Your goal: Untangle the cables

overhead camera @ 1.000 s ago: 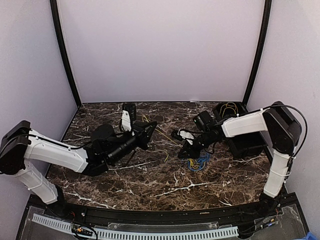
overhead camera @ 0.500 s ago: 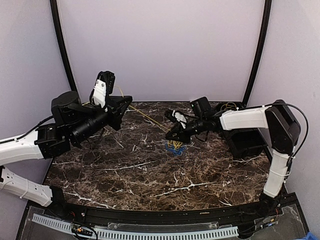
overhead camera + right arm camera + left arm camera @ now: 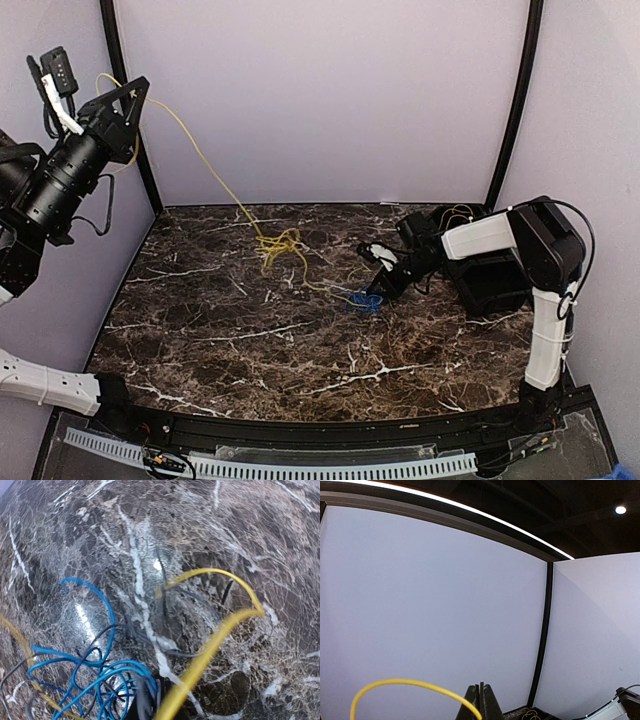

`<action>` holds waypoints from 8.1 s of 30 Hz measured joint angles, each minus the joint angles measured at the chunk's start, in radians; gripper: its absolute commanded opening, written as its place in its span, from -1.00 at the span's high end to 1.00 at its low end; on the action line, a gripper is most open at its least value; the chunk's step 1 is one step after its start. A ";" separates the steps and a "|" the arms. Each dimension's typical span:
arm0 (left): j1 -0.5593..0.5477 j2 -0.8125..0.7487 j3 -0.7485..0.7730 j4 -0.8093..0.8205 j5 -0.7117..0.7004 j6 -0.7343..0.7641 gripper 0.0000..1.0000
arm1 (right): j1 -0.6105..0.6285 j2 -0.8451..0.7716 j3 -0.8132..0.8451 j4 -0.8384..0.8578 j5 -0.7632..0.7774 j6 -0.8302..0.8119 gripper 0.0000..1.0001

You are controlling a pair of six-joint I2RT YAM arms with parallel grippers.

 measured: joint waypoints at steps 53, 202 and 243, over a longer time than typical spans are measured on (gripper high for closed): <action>0.001 0.134 -0.048 0.034 0.129 -0.127 1.00 | -0.045 -0.420 0.290 -0.397 0.048 -0.152 -0.07; 0.019 0.312 -0.586 0.339 0.159 -0.623 -0.17 | -0.605 -0.021 0.605 -0.405 0.289 -0.375 1.00; 0.040 0.347 -0.649 0.383 0.164 -0.653 -0.16 | -0.465 0.234 0.794 -0.607 0.600 -0.400 0.25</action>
